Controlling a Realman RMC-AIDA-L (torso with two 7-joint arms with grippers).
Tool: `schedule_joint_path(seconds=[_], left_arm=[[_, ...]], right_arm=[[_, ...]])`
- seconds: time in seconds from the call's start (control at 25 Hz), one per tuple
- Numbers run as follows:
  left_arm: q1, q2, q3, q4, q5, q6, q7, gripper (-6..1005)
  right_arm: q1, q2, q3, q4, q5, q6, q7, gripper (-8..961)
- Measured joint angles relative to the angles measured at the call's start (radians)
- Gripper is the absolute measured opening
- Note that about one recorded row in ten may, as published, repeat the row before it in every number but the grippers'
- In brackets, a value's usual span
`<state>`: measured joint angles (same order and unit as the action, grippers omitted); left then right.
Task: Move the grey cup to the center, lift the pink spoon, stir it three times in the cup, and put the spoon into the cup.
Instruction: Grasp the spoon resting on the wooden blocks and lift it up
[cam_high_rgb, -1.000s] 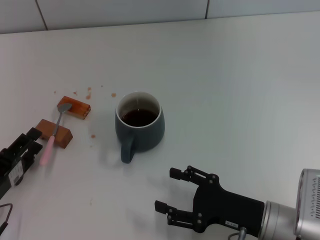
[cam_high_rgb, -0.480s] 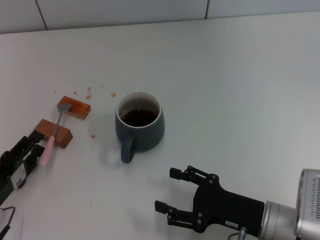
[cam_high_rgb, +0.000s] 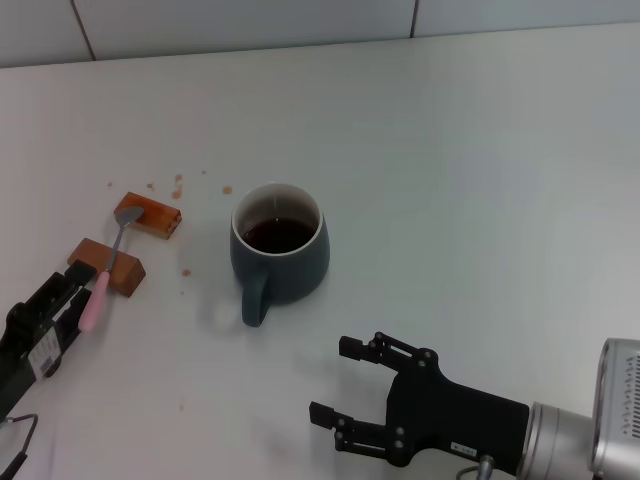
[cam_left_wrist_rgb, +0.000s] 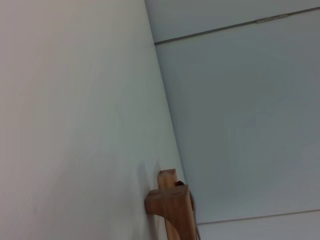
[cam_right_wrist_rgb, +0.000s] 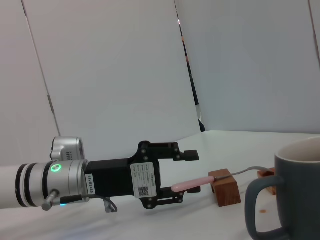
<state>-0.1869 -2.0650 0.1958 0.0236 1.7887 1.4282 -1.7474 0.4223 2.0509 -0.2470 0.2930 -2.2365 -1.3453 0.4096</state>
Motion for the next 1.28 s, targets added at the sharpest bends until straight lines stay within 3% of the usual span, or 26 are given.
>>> schedule_joint_path(seconds=[1.28], left_arm=[[0.001, -0.001, 0.014, -0.038, 0.003, -0.011, -0.021, 552]], right_arm=[[-0.001, 0.0, -0.002, -0.003, -0.011, -0.003, 0.0, 824]])
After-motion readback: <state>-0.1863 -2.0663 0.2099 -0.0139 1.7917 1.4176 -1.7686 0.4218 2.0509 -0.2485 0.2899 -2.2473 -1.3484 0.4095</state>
